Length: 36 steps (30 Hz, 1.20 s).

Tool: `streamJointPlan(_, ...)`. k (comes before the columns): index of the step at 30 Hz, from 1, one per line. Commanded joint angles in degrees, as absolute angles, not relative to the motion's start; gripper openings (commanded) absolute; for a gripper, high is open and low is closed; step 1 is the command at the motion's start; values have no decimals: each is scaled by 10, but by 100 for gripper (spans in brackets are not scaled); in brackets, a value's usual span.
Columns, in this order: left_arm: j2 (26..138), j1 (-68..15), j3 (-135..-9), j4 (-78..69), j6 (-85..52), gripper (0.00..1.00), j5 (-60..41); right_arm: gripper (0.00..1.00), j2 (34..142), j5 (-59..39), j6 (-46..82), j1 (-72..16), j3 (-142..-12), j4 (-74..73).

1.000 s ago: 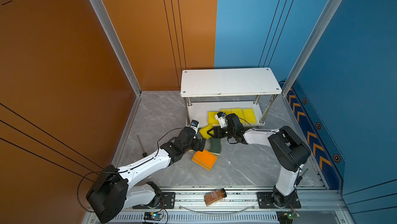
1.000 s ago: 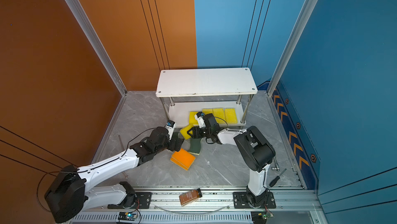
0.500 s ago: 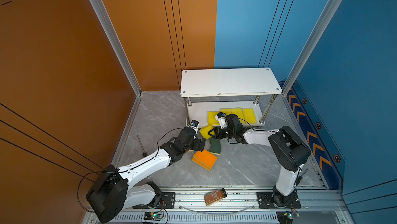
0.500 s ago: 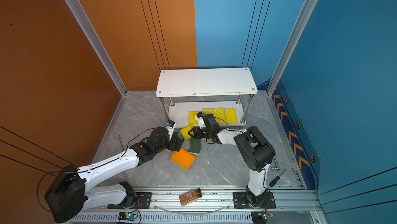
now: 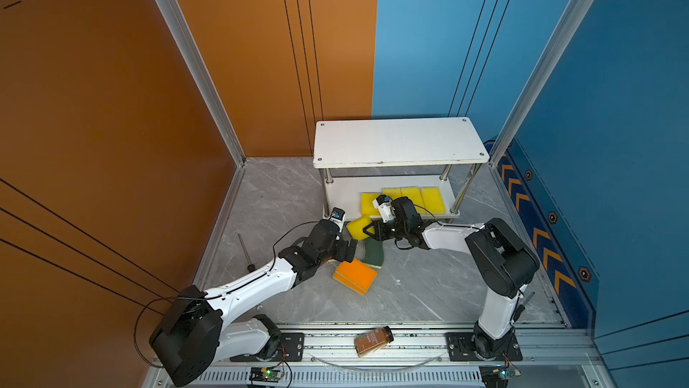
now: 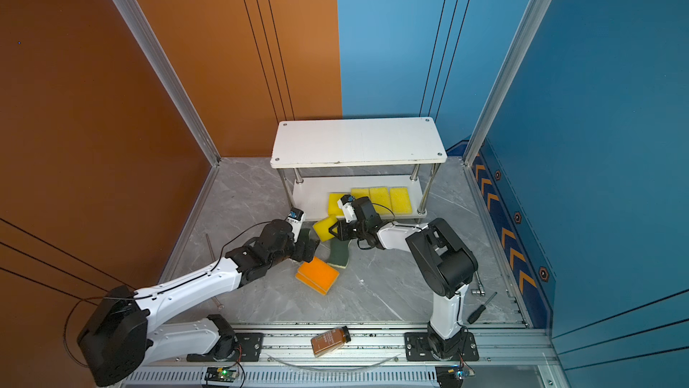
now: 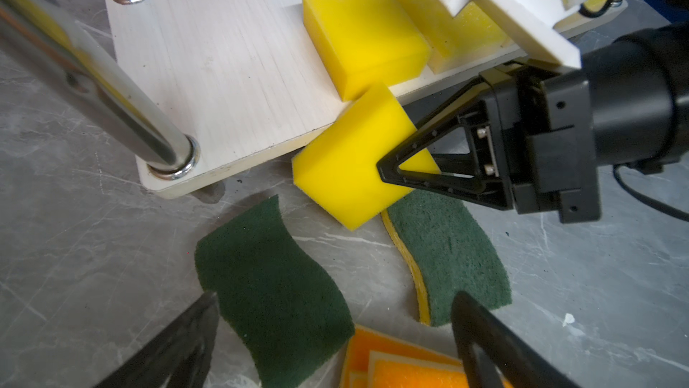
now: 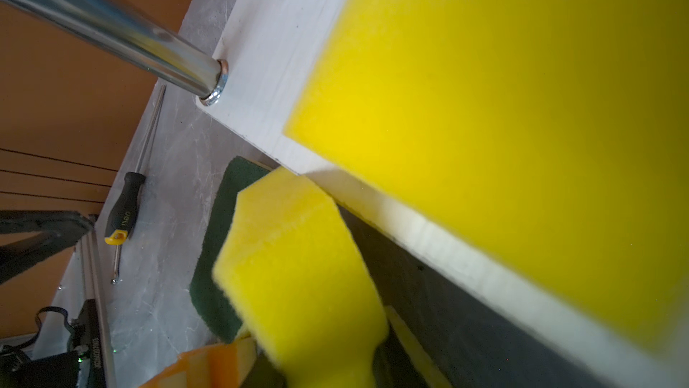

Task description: Place and organize the cleaning sponges onto the shelf

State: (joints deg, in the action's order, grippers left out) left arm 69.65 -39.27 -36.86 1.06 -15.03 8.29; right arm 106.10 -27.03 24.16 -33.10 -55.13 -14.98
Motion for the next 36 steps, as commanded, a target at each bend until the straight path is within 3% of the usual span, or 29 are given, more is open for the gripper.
streamJointPlan(1, 697, -386, -367, 18, -155, 98, 83, 21, 1046, -284, 236, -334, -564, -132)
streamJointPlan(16, 651, -399, -334, -14, -118, 98, 83, 17, 976, -340, 239, -335, -543, -124)
streamJointPlan(25, 567, -405, -273, -59, -59, 98, 85, 16, 901, -370, 232, -322, -574, 13)
streamJointPlan(36, 585, -457, -227, -186, 67, 98, 93, 14, 862, -409, 245, -313, -622, 116)
